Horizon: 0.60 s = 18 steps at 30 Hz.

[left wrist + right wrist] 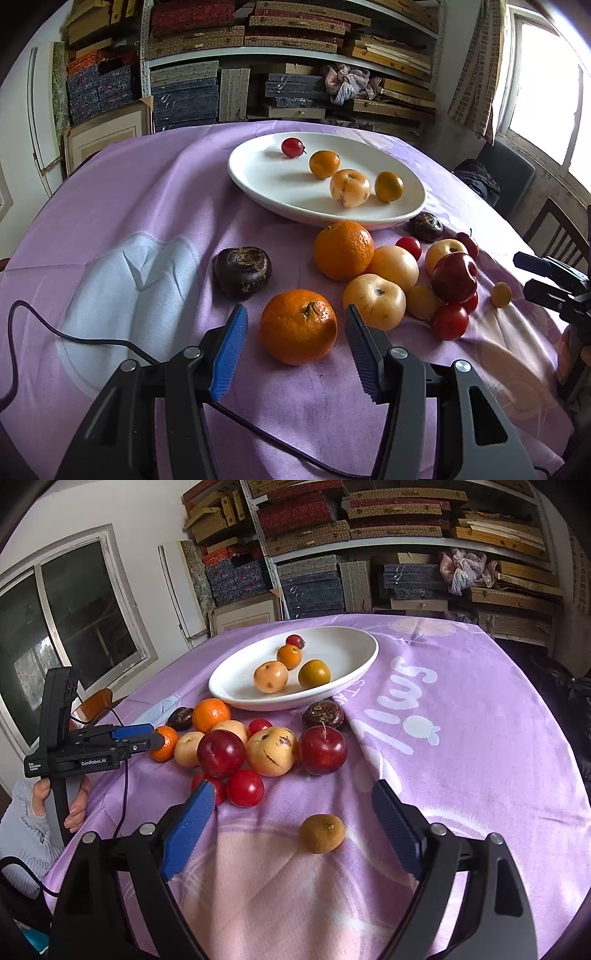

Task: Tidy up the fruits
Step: 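Grasp the mandarin with the left gripper while the right grasps the brown round fruit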

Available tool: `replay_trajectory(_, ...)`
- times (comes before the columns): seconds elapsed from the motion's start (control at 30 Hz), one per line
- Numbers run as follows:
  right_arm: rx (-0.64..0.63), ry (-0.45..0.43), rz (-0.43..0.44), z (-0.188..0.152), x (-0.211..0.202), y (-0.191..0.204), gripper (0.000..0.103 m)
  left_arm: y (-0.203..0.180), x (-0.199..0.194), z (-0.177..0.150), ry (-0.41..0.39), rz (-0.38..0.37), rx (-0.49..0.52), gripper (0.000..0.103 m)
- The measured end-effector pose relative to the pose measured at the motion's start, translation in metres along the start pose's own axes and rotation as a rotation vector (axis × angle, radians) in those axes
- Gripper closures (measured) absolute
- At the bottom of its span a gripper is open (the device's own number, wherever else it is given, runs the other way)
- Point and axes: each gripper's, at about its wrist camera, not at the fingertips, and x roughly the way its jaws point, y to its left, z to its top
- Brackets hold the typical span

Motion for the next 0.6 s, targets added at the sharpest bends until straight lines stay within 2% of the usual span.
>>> replay_trajectory(0.6,-0.023,0.03,-0.014,0.0003,0.0018,0.005,0.018,-0.0043,0.0091,-0.0069,0.021,0.014,0.016,0.048)
